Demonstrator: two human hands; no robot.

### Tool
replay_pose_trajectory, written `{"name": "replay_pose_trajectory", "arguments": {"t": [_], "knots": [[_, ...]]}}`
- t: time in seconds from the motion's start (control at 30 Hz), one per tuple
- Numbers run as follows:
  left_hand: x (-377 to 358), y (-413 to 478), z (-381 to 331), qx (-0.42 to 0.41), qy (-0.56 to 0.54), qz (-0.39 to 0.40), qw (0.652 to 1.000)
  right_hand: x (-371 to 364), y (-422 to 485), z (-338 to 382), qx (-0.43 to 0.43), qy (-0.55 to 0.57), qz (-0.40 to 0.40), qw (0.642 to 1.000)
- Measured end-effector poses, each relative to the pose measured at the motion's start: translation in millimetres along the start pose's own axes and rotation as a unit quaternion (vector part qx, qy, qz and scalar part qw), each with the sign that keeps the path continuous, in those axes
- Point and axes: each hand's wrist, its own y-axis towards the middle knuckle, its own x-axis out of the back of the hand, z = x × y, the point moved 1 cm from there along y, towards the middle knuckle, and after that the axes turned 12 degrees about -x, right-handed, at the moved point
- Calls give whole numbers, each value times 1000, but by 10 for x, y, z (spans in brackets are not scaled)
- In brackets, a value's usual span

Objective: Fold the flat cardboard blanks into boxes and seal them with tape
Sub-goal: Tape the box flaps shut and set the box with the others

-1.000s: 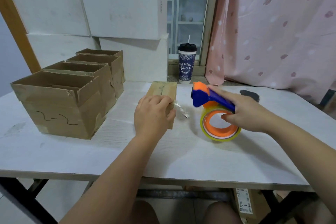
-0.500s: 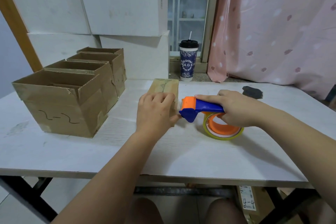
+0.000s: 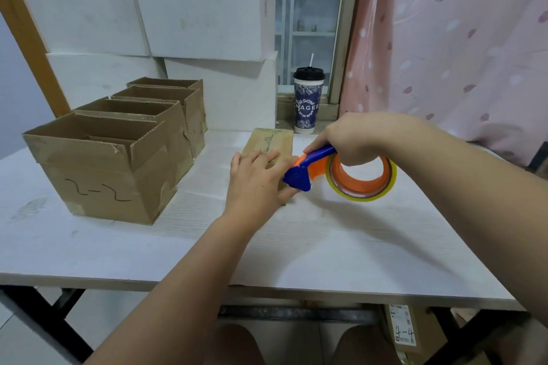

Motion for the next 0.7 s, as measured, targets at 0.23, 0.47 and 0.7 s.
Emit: {"name": "replay_pose_trajectory", "arguments": {"t": [0.23,0.47,0.7], "knots": [[-55,-51,33,-69,109,92,987,-387,110,-47,19,67,187,980],[-88,-85,46,-45,55,31,997,-784,78,-371,-3,350,261,900],[-96,-90,32,-45,54,36,997,-1025,88,-500,-41,400,249,881]]}}
